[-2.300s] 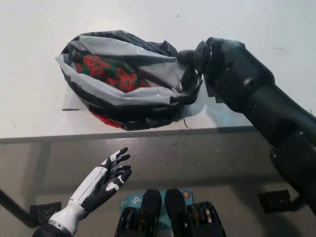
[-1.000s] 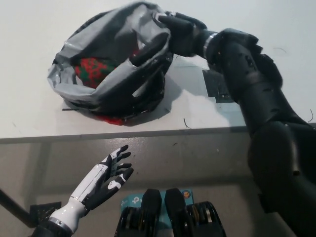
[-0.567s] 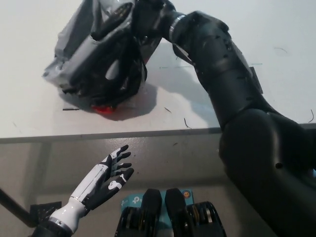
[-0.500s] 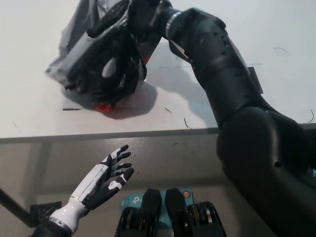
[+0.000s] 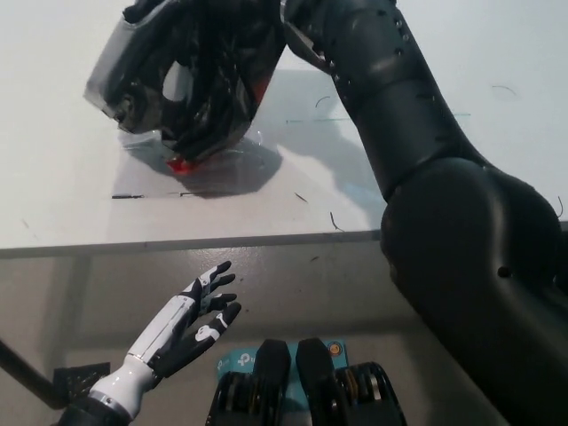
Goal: The robot uses its right hand to pick up a bag of coffee beans and puts it in the black plastic bag, then the robot grabs the top of the bag and lifts it.
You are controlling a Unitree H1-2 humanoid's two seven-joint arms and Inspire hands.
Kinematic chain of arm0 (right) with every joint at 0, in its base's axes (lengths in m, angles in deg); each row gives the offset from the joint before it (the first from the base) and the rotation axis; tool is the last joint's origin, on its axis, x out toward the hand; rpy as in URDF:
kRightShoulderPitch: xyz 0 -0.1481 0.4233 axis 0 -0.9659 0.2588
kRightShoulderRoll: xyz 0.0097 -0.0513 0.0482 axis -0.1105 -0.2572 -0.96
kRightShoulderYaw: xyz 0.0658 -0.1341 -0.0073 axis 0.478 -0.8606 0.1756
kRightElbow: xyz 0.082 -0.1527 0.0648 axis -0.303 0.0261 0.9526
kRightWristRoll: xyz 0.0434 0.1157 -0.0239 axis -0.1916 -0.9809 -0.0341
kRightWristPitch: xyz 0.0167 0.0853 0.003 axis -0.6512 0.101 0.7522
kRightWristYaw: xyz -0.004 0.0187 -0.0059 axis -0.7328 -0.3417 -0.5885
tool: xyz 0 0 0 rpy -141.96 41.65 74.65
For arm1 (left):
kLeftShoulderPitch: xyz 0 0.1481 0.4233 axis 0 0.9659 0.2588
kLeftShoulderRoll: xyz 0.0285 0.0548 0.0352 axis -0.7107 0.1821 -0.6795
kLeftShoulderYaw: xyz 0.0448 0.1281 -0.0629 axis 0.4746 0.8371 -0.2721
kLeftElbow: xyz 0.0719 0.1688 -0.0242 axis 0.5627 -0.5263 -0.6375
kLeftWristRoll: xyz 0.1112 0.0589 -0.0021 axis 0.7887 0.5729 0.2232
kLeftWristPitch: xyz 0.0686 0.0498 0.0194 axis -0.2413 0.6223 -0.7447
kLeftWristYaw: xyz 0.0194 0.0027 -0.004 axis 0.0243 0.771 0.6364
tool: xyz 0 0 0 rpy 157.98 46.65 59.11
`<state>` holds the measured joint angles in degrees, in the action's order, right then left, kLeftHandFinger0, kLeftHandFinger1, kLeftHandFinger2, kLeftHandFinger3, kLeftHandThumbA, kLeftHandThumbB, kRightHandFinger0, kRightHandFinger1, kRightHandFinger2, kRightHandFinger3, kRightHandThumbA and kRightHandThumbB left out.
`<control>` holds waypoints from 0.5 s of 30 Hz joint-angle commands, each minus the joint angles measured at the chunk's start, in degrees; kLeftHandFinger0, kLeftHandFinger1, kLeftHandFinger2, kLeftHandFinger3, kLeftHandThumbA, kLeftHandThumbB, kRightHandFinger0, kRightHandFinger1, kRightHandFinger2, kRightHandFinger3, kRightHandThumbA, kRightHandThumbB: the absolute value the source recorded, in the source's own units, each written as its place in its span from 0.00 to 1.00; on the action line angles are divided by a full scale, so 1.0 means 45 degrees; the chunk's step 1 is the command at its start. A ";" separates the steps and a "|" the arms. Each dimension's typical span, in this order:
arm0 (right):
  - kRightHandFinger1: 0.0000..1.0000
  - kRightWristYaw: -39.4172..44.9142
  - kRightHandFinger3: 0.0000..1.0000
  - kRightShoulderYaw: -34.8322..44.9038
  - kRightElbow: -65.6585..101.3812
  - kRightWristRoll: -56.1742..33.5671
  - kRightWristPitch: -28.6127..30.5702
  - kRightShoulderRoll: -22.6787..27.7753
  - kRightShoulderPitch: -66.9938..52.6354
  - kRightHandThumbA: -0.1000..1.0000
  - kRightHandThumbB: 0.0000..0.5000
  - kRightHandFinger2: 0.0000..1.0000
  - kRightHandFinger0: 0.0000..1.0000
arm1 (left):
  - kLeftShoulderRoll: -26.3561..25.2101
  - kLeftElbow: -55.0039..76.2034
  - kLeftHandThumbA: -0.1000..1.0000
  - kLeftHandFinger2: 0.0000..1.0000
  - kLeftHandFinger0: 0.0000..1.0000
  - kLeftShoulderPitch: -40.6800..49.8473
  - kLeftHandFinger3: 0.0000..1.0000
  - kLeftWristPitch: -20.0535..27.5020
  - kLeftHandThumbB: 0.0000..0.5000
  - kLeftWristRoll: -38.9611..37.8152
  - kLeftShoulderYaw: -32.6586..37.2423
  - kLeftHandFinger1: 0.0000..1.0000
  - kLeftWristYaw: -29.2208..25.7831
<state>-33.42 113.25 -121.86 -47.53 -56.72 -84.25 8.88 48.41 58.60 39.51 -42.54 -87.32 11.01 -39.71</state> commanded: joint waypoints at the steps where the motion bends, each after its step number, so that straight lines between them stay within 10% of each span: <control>1: 0.21 -0.0767 1.00 0.0160 0.0044 -0.1755 0.0788 0.0555 0.6093 0.31 0.00 0.70 0.00 | -0.0097 0.0465 0.75 1.00 0.99 -0.0461 1.00 0.0324 0.27 0.0236 0.0141 0.89 0.0087; 15: 0.13 0.0048 0.79 -0.0623 -0.0148 -0.1247 0.1151 0.1086 0.7778 0.40 0.00 0.59 0.00 | -0.0101 0.0392 0.71 1.00 0.91 -0.0383 1.00 0.0539 0.23 0.0144 0.0207 0.87 0.0156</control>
<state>-37.06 112.67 -125.25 -47.52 -56.71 -83.48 11.10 48.63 58.34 39.52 -42.58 -87.31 11.50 -39.71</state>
